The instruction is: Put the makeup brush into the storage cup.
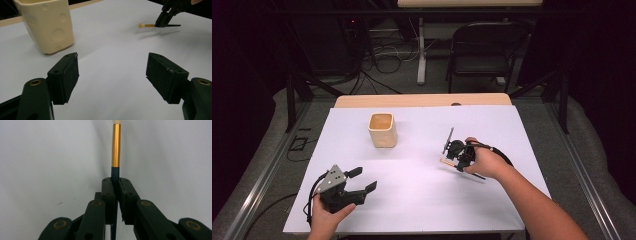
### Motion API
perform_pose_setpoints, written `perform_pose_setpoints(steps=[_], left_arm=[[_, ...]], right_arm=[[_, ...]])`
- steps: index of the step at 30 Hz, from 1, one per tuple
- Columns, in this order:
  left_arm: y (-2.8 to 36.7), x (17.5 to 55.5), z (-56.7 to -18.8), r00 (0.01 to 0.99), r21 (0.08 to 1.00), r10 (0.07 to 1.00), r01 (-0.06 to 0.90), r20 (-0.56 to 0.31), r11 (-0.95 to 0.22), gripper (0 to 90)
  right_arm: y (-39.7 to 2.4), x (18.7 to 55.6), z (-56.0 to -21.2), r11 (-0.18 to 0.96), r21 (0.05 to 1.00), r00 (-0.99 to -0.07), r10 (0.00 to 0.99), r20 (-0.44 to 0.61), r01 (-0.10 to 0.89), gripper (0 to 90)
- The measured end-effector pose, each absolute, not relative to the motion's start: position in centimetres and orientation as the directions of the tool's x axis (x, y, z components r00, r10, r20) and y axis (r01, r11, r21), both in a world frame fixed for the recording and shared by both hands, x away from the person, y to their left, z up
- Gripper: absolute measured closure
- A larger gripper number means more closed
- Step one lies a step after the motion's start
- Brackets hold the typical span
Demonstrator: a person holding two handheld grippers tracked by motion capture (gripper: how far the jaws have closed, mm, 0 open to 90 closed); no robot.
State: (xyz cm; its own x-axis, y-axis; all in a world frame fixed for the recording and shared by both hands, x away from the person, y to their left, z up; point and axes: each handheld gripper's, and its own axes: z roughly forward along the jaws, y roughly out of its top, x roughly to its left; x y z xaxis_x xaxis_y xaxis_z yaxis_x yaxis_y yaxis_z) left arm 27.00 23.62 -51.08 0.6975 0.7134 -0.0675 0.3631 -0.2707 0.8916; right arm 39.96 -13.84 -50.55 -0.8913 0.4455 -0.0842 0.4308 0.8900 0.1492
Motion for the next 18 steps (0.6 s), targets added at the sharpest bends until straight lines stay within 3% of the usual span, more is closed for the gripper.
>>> perform_pose_setpoints(steps=[18], left_arm=[[23.4, 27.0, -51.2, 0.699, 0.891, 0.712, 0.365, -0.069, -0.271, 26.4]], right_arm=[[-13.5, 39.1, -48.1, 0.872, 0.258, -0.886, 0.452, -0.102, 0.416, 83.2]])
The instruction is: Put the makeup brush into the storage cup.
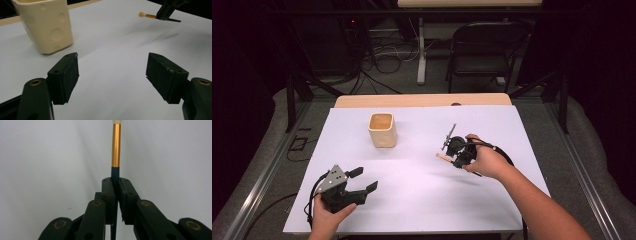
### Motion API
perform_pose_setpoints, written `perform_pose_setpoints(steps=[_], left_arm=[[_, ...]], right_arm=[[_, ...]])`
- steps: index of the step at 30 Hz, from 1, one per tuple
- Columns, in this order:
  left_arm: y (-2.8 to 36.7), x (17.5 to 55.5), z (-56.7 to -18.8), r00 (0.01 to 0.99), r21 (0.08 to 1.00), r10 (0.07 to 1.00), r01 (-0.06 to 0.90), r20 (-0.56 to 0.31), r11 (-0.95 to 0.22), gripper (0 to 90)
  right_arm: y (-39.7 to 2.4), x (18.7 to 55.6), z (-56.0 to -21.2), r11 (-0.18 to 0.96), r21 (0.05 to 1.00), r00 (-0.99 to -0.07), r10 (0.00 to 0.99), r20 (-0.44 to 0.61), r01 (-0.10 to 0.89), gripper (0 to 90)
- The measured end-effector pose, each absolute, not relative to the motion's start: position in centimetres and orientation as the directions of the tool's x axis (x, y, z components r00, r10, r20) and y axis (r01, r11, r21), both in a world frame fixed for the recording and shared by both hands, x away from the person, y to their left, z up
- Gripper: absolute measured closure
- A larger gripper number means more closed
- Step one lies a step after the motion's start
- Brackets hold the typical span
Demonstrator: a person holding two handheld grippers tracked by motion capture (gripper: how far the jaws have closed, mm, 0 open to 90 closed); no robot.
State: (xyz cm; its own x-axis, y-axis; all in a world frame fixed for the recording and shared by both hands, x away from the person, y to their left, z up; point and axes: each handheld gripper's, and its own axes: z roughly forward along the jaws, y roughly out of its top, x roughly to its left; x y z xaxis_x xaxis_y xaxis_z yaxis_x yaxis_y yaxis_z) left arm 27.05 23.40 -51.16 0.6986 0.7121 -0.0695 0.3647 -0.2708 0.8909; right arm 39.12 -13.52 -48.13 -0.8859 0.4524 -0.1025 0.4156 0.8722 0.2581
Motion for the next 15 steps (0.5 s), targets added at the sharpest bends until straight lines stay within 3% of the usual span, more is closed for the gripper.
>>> perform_pose_setpoints(steps=[15], left_arm=[[23.34, 27.09, -51.16, 0.701, 0.89, 0.709, 0.367, -0.072, -0.272, 27.4]], right_arm=[[-12.84, 38.63, -47.19, 0.832, 0.375, -0.878, 0.471, -0.089, 0.408, 83.2]])
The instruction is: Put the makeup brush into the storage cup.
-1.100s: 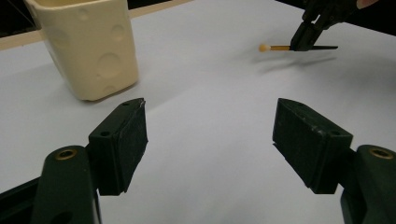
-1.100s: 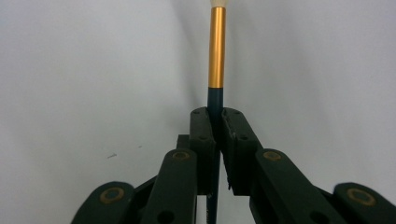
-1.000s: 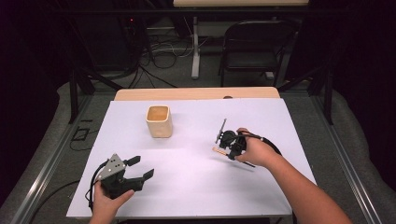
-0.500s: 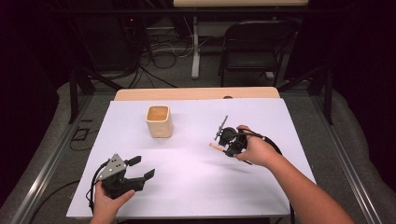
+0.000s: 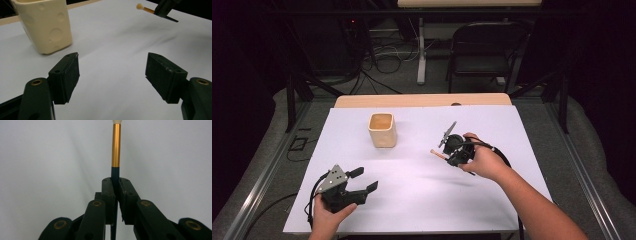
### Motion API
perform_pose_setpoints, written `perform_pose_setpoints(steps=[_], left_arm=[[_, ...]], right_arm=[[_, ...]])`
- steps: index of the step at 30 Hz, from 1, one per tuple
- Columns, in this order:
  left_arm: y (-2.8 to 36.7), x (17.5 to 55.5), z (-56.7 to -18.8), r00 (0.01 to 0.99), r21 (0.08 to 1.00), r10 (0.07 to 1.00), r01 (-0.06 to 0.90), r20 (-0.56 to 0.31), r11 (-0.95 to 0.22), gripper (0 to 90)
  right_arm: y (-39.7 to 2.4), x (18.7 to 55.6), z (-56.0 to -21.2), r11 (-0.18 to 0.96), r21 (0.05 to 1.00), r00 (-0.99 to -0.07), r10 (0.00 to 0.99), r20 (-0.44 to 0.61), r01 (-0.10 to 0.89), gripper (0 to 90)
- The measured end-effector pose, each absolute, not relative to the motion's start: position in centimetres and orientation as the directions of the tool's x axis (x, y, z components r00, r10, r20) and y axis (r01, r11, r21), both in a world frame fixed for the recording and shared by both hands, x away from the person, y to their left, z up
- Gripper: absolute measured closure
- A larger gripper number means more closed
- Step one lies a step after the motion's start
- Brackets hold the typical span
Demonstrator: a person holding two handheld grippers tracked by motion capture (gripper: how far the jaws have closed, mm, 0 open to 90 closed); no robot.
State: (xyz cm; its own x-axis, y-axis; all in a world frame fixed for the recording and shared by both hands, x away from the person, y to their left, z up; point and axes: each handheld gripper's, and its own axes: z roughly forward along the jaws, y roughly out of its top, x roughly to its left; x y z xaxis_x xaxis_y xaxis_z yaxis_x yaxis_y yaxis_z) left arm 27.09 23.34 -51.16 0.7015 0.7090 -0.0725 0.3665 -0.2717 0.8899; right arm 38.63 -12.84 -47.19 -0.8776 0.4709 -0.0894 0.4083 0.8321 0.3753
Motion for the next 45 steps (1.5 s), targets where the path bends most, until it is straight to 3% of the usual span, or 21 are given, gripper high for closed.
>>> perform_pose_setpoints(steps=[9, 18, 25, 45], left_arm=[[23.2, 27.1, -51.1, 0.702, 0.89, 0.708, 0.366, -0.072, -0.273, 28.5], [23.2, 27.2, -50.8, 0.696, 0.893, 0.713, 0.369, -0.082, -0.258, 30.1], [23.0, 27.4, -50.3, 0.697, 0.892, 0.711, 0.377, -0.095, -0.25, 32.0], [20.9, 28.3, -49.0, 0.709, 0.873, 0.7, 0.39, -0.082, -0.293, 37.0]], right_arm=[[-13.3, 38.9, -46.8, 0.794, 0.413, -0.859, 0.509, -0.052, 0.446, 83.2], [-14.0, 39.3, -46.4, 0.705, 0.473, -0.818, 0.572, 0.062, 0.529, 83.2], [-14.8, 39.2, -46.6, 0.669, 0.51, -0.803, 0.591, 0.076, 0.54, 83.2], [-14.1, 37.7, -45.9, 0.622, 0.631, -0.817, 0.575, 0.035, 0.464, 83.2]])
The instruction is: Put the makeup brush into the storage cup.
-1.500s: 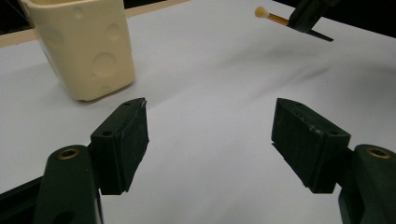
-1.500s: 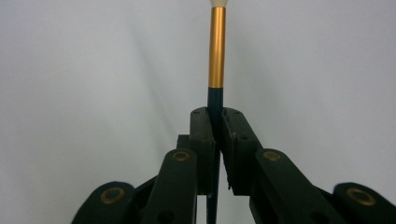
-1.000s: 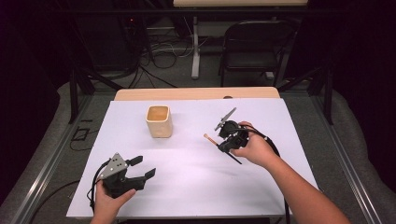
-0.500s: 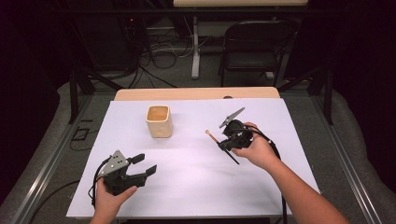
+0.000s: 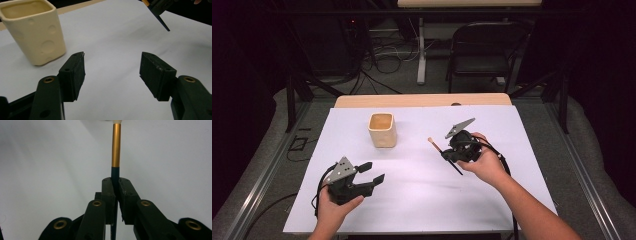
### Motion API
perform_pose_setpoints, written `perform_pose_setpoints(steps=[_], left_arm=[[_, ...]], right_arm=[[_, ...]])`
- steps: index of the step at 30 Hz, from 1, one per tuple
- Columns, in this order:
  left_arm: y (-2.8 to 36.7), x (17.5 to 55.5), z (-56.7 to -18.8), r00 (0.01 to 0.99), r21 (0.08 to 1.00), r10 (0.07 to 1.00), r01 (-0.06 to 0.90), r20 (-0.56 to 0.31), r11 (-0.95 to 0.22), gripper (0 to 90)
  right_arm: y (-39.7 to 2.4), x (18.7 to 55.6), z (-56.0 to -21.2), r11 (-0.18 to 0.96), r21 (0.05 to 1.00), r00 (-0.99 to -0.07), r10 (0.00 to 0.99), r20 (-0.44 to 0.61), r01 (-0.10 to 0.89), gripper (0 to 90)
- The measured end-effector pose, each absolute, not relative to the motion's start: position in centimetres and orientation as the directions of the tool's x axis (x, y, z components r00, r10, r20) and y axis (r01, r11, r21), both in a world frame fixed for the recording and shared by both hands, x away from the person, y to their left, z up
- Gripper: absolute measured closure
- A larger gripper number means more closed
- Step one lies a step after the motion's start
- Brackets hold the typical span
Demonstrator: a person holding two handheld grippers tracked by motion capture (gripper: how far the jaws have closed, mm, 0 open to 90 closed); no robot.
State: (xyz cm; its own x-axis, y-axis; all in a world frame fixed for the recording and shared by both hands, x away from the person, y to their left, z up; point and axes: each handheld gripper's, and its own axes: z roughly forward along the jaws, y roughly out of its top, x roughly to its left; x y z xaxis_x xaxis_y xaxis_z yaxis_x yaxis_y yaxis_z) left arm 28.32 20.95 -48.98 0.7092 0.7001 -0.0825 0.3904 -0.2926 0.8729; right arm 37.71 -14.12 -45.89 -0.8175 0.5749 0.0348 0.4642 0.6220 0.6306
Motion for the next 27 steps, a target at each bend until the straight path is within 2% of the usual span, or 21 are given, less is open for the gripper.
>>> perform_pose_setpoints(steps=[13, 27], left_arm=[[19.0, 29.3, -48.3, 0.74, 0.861, 0.669, 0.383, -0.068, -0.335, 36.9], [18.4, 30.6, -47.1, 0.731, 0.881, 0.668, 0.398, -0.139, -0.254, 37.0]], right_arm=[[-14.0, 36.9, -45.6, 0.601, 0.672, -0.825, 0.565, 0.025, 0.433, 83.2], [-14.5, 36.4, -45.2, 0.556, 0.722, -0.817, 0.576, 0.023, 0.412, 83.2]])
